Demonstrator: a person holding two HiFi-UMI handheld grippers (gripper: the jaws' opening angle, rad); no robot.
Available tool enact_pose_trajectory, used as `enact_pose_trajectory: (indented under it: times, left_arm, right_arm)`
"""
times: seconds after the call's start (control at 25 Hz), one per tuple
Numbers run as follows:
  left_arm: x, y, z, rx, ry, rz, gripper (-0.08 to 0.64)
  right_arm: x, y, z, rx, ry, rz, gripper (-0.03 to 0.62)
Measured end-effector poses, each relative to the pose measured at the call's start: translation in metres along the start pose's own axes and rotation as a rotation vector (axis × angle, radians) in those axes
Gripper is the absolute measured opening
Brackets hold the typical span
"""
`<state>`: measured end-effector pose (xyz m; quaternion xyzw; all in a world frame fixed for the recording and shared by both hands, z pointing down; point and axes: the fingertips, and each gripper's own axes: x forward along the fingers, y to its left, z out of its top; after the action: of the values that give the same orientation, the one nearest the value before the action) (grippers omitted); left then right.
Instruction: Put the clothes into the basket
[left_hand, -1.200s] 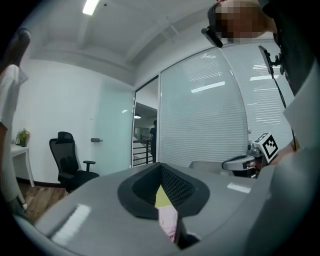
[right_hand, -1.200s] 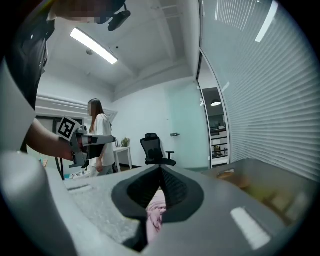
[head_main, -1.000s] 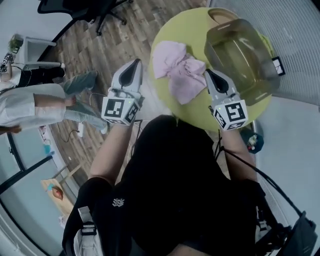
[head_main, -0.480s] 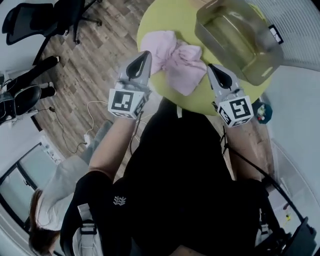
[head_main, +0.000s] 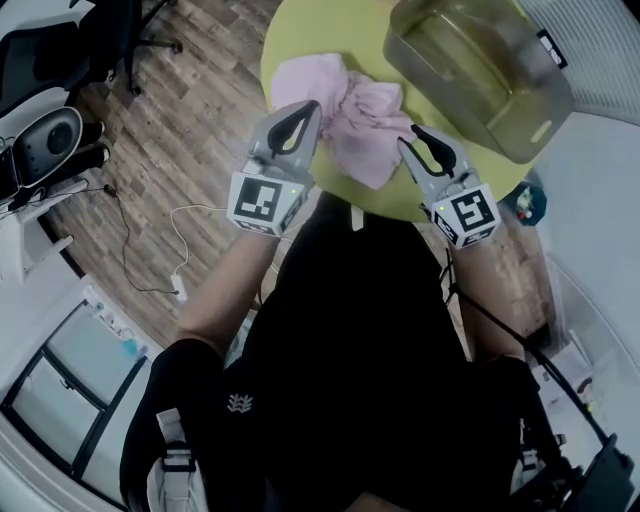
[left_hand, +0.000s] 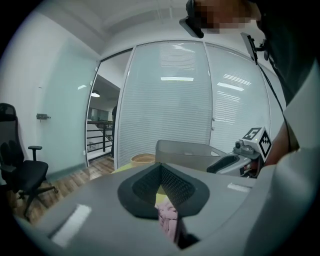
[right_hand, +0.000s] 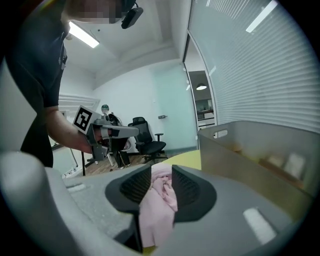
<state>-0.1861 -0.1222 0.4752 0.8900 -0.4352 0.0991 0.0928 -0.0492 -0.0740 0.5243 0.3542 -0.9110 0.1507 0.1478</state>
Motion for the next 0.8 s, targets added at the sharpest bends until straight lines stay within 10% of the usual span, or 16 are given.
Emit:
enact_pose_trajectory:
  times: [0.48, 0.8]
  left_arm:
    - [0.031, -0.002, -0.055, -0.018, 0.072, -0.037, 0.006]
    - [0.039, 0.001, -0.069, -0.035, 0.094, -0.041, 0.008]
  right_arm:
    - [0.046, 0.015, -0.091, 0.029, 0.203, 0.055, 0.369]
    - [0.060, 0.001, -0.120, -0.030, 0.278, 0.049, 0.376]
